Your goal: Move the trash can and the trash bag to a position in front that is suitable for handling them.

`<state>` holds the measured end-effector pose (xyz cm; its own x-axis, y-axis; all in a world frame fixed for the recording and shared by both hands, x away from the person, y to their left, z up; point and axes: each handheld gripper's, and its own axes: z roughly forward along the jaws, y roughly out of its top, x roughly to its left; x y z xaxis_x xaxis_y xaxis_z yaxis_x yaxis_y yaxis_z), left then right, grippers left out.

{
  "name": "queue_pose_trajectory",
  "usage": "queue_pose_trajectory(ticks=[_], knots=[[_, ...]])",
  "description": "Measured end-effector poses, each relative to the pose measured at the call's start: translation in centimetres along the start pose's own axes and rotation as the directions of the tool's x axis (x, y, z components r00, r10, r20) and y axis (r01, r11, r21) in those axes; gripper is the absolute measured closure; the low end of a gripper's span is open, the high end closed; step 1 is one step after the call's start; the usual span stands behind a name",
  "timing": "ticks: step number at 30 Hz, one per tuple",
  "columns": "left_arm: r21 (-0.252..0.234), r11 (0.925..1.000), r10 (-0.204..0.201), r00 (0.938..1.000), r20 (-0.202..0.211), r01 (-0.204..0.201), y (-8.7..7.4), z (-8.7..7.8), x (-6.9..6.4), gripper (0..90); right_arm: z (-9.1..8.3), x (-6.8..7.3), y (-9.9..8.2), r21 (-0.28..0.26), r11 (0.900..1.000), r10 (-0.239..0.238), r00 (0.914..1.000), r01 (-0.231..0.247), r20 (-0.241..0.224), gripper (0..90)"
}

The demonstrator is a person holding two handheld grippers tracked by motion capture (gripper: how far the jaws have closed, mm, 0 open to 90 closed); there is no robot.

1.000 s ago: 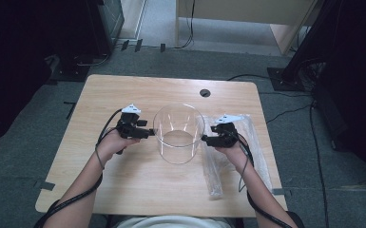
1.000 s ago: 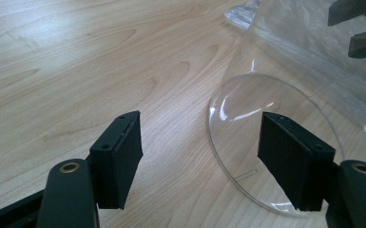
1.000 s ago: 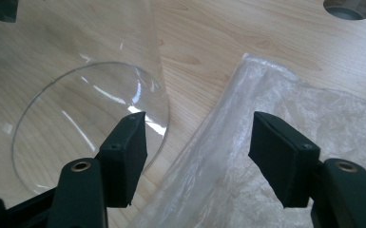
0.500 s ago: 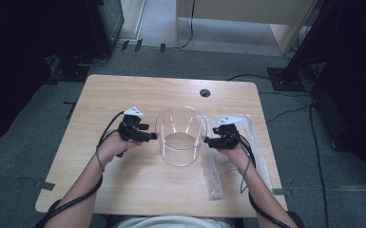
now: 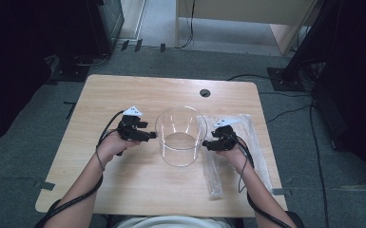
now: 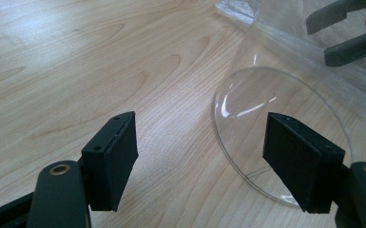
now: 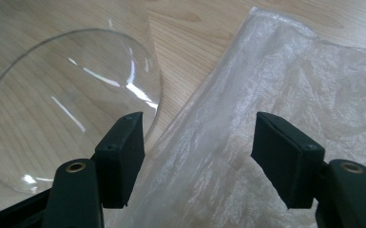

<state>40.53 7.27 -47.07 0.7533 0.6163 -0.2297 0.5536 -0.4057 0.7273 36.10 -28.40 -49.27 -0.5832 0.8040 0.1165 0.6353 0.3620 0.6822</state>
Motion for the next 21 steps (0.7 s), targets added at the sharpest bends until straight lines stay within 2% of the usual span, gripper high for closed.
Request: queue_pose_trajectory(ticks=[7, 10, 11, 12, 14, 18, 21], knots=[[-0.008, 0.9999, 0.007, 1.0, -0.004, -0.007, 0.0, -0.2, 0.1, 27.6, 0.8, 0.3, -0.4, 0.032, 0.9988, -0.037, 0.9988, 0.036, 0.032, 34.7], [-0.009, 0.9999, 0.012, 0.9999, -0.008, -0.012, 0.0, -0.2, 0.1, 27.6, 1.1, 0.3, -0.5, 0.048, 0.9979, -0.045, 0.9986, 0.043, 0.029, 34.6], [-0.005, 1.0, 0.007, 0.9999, -0.011, -0.007, 0.0, -0.3, 0.2, 27.6, 1.2, 0.4, -0.6, 0.055, 0.9976, -0.045, 0.9985, 0.043, 0.032, 34.6], [0.0, 1.0, -0.002, 0.9999, -0.01, 0.002, 0.0, -0.3, 0.2, 27.6, 1.4, 0.2, -0.7, 0.063, 0.9958, -0.07, 0.9966, 0.067, 0.044, 34.7], [0.001, 0.9999, -0.012, 0.9999, -0.007, 0.012, 0.1, -0.3, 0.2, 27.6, 1.4, 0.2, -0.7, 0.064, 0.9955, -0.072, 0.9962, 0.069, 0.049, 34.8], [-0.002, 0.9998, -0.018, 0.9998, -0.005, 0.018, 0.1, -0.4, 0.3, 27.6, 1.3, -0.4, -0.7, 0.058, 0.9955, -0.078, 0.9954, 0.074, 0.055, 39.8], [-0.006, 0.9999, -0.012, 0.9999, -0.009, 0.012, 0.2, -0.6, 0.2, 27.6, 1.1, -1.5, -0.8, 0.046, 0.9973, -0.061, 0.9955, 0.058, 0.073, 45.1]])
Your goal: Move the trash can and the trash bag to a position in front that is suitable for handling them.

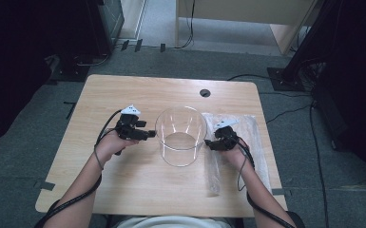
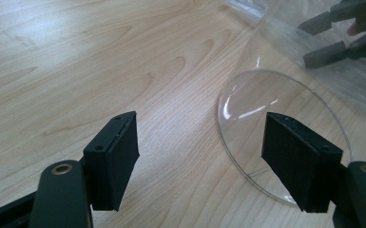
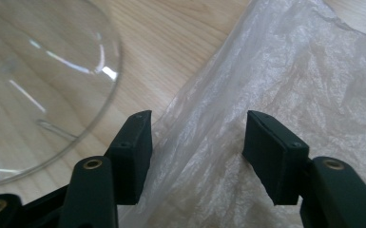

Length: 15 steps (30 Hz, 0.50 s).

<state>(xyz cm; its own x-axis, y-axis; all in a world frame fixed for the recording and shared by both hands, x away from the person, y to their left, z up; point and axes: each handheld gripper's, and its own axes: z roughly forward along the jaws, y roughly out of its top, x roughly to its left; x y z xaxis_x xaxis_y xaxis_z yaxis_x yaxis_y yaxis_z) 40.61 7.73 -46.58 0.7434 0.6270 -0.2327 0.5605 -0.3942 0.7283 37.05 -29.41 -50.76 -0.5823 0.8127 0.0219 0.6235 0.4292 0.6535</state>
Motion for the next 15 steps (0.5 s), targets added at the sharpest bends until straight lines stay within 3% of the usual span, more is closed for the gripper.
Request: queue_pose_trajectory(ticks=[6, 10, 15], knots=[[-0.009, 1.0, 0.001, 1.0, 0.002, -0.001, 0.1, -0.2, 0.1, 27.5, -0.2, -1.2, -0.2, -0.008, 0.9998, 0.017, 0.9998, -0.017, 0.012, 58.3], [-0.018, 0.9998, -0.007, 1.0, 0.004, 0.007, 0.2, -0.4, 0.2, 27.5, -0.3, -1.8, 0.0, 0.003, 0.9997, 0.026, 0.9996, -0.026, 0.009, 75.3], [-0.033, 0.9995, 0.0, 1.0, 0.005, 0.0, 0.4, -0.6, 0.2, 27.5, -0.2, -2.2, 0.1, -0.006, 0.9992, 0.039, 0.9991, -0.039, -0.016, 83.3]])
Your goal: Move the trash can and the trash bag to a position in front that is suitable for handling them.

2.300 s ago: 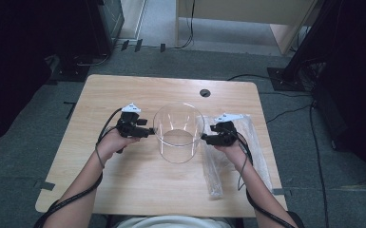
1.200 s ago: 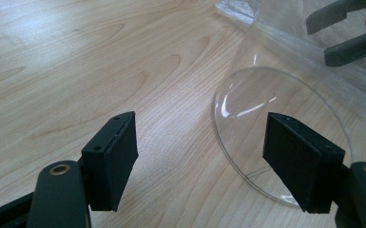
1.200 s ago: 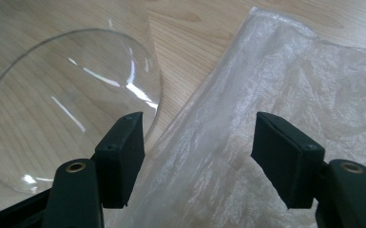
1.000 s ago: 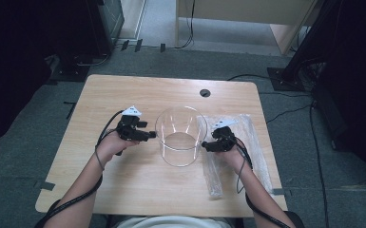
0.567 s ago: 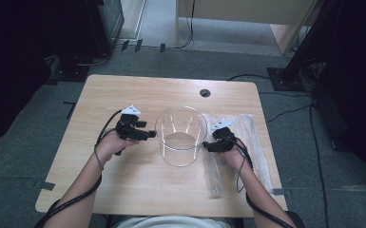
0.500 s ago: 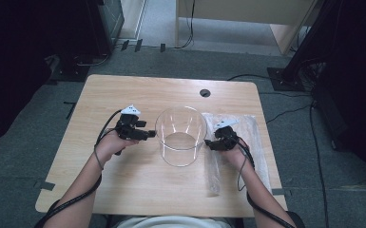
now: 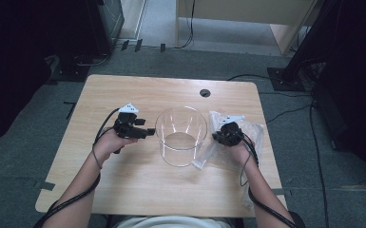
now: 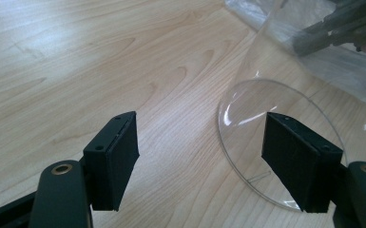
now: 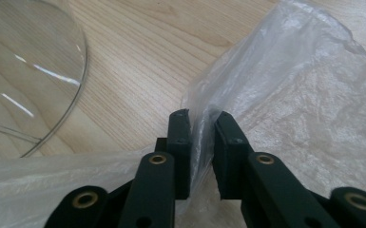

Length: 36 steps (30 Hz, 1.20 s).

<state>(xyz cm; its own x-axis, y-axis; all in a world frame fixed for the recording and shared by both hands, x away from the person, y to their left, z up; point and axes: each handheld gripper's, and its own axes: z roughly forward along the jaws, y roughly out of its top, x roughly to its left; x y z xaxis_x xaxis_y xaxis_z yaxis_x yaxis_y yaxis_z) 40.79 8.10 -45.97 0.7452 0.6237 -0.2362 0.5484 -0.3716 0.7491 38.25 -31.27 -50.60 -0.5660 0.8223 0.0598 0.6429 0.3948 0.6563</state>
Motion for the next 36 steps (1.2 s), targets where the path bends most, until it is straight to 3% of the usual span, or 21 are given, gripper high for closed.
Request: queue_pose_trajectory(ticks=[2, 7, 9, 12, 16, 18, 24, 30, 36], knots=[[-0.002, 1.0, -0.004, 1.0, 0.001, 0.004, 0.1, 0.0, 0.0, 27.5, 0.0, -0.3, 0.0, -0.001, 0.9995, 0.032, 0.9994, -0.032, -0.015, 88.1], [-0.004, 1.0, 0.003, 1.0, 0.004, -0.003, 0.2, -0.1, -0.1, 27.5, -0.2, -0.5, 0.5, -0.02, 0.9965, 0.079, 0.9955, -0.081, -0.051, 90.0], [-0.006, 1.0, 0.006, 1.0, 0.003, -0.006, 0.4, -0.2, -0.1, 27.5, -1.3, -0.2, 1.6, -0.085, 0.9888, 0.115, 0.9895, -0.122, -0.088, 90.0], [-0.007, 0.9998, 0.016, 0.9999, 0.002, -0.016, 0.5, -0.3, -0.2, 27.5, -2.0, 0.1, 2.1, -0.114, 0.9852, 0.117, 0.9881, -0.128, -0.1, 90.0], [-0.016, 0.9994, 0.032, 0.9995, -0.004, -0.032, 0.9, -0.7, -0.6, 27.4, -3.2, 0.2, 2.6, -0.154, 0.9747, 0.14, 0.9801, -0.162, -0.14, 90.0], [-0.018, 0.9982, 0.056, 0.9983, -0.016, -0.057, 1.3, -1.0, -0.9, 27.4, -3.8, 0.1, 2.7, -0.176, 0.9741, 0.116, 0.982, -0.142, -0.149, 90.0], [-0.031, 0.9977, 0.06, 0.9982, -0.008, -0.06, 1.8, -1.5, -1.1, 27.4, -5.5, -0.3, 3.1, -0.204, 0.9675, 0.119, 0.9808, -0.15, -0.154, 90.0], [-0.04, 0.9978, 0.052, 0.9986, -0.001, -0.052, 2.1, -1.8, -1.1, 27.4, -7.1, 0.2, 4.0, -0.222, 0.9701, 0.063, 0.9855, -0.097, -0.158, 90.0], [-0.055, 0.9973, 0.048, 0.9988, 0.005, -0.048, 2.5, -2.2, -1.3, 27.6, -8.6, 0.6, 4.8, -0.25, 0.9632, 0.053, 0.9817, -0.099, -0.183, 90.0]])
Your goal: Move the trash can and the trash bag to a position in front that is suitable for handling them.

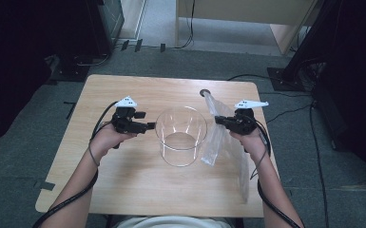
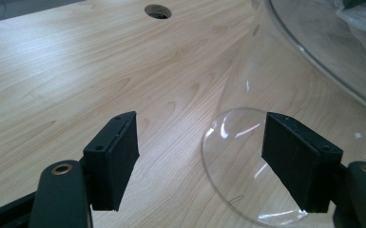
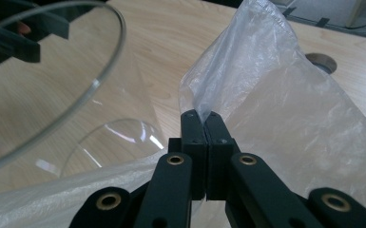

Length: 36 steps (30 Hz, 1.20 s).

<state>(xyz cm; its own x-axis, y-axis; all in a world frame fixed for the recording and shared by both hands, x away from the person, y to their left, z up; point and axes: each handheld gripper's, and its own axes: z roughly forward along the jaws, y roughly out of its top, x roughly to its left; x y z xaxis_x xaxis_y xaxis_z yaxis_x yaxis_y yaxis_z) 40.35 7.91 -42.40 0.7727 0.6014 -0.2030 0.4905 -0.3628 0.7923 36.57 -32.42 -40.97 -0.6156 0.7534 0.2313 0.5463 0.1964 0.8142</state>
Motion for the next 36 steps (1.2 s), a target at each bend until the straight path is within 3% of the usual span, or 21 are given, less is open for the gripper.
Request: queue_pose_trajectory(ticks=[6, 14, 19, 22, 26, 28, 30, 32, 34, 36], knots=[[0.006, 0.9997, -0.022, 0.9996, 0.018, 0.022, 0.2, -0.3, 0.0, 31.9, -0.2, 0.8, 0.6, -0.002, 0.9994, -0.034, 0.9994, 0.034, -0.012, 90.0], [0.003, 0.9997, -0.024, 0.9995, 0.021, 0.024, 1.0, -0.9, 0.1, 31.9, -0.3, 1.2, 1.2, 0.0, 0.9994, -0.033, 0.9989, 0.033, -0.031, 90.0], [0.027, 0.9994, -0.022, 0.9991, 0.035, 0.021, 2.1, -0.8, 0.2, 31.4, -0.4, 1.2, 2.1, 0.008, 0.9994, -0.032, 0.9982, 0.032, -0.051, 90.0], [0.018, 0.9996, -0.023, 0.999, 0.039, 0.022, 3.0, -0.6, 0.3, 31.3, -0.2, 1.1, 2.9, 0.012, 0.9997, -0.019, 0.9978, 0.02, -0.064, 90.0], [0.013, 0.9999, -0.011, 0.9993, 0.036, 0.01, 4.1, -0.4, 0.2, 31.8, 0.2, 1.2, 3.9, 0.001, 0.9992, -0.039, 0.9972, 0.039, -0.064, 90.0], [-0.008, 0.9998, -0.02, 0.9986, 0.049, 0.02, 4.2, -0.6, 0.3, 31.9, 0.1, 1.8, 4.5, -0.043, 0.9983, -0.043, 0.9956, 0.039, -0.083, 90.0], [-0.012, 0.9998, -0.016, 0.9989, 0.045, 0.016, 4.4, -0.9, 0.3, 31.9, 0.2, 2.1, 4.6, -0.05, 0.998, -0.043, 0.9946, 0.039, -0.094, 90.0], [-0.027, 0.9995, -0.012, 0.9991, 0.041, 0.013, 4.5, -1.4, 0.0, 31.9, 0.1, 2.8, 4.9, -0.044, 0.9967, -0.072, 0.9918, 0.068, -0.106, 90.0], [-0.043, 0.9989, -0.016, 0.9969, 0.076, 0.019, 4.5, -1.7, -0.5, 31.9, 0.0, 3.6, 5.1, -0.056, 0.9951, -0.088, 0.9885, 0.082, -0.123, 90.0], [-0.038, 0.9993, 0.004, 0.9957, 0.093, -0.001, 4.5, -1.9, -1.2, 31.9, 0.0, 4.0, 5.1, -0.052, 0.994, -0.103, 0.9866, 0.097, -0.127, 90.0]])
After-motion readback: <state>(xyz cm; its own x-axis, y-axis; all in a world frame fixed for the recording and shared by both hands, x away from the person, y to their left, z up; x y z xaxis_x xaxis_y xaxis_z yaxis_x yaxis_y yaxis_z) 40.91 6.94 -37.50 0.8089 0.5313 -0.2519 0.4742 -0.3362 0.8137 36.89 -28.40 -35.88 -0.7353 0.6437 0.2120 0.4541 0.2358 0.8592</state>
